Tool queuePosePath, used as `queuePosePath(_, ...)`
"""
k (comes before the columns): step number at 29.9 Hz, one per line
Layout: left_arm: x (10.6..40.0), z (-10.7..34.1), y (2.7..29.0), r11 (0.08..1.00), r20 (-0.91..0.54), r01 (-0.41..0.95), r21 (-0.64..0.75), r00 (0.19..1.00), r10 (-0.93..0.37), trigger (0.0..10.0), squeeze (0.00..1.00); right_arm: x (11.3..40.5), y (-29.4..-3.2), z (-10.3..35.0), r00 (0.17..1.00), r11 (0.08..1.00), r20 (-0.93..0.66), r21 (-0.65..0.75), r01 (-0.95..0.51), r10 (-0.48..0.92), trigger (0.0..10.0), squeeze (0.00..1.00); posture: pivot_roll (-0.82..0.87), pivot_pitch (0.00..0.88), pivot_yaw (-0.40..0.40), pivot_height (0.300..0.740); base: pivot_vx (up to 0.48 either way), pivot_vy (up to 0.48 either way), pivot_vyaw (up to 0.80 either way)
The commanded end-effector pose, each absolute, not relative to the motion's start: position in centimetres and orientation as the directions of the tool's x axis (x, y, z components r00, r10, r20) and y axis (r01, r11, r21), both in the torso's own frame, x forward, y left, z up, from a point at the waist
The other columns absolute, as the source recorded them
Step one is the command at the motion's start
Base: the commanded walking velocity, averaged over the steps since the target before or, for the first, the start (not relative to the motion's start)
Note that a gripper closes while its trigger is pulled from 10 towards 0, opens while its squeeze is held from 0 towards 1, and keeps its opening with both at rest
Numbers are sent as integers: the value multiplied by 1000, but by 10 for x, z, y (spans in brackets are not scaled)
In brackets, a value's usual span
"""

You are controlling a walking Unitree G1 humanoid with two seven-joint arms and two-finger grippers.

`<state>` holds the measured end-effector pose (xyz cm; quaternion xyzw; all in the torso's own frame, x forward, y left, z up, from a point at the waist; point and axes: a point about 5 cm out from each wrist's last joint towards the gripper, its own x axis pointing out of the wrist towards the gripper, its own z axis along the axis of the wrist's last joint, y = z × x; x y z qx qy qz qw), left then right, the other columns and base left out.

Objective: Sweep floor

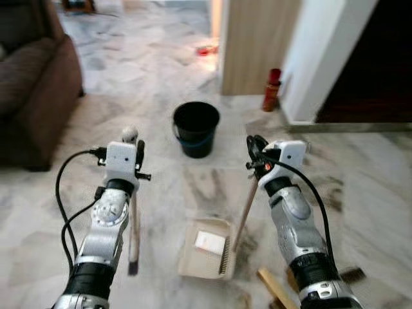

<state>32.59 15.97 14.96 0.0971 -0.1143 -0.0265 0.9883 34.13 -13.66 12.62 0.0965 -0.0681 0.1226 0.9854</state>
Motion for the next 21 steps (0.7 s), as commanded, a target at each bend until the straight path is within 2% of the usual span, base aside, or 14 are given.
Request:
queuePosePath(1,326,158,162,981,255,21,193,964,-71,10000,0,345,-130,144,942,945,226,160,-286,247,10000,0,39,85,-27,740,337,0,631)
queuePosePath(21,327,160,163,978,262,18,206,962,-73,10000,0,347,-130,143,947,941,221,191,-278,235,10000,0,42,80,-28,740,340,0,0)
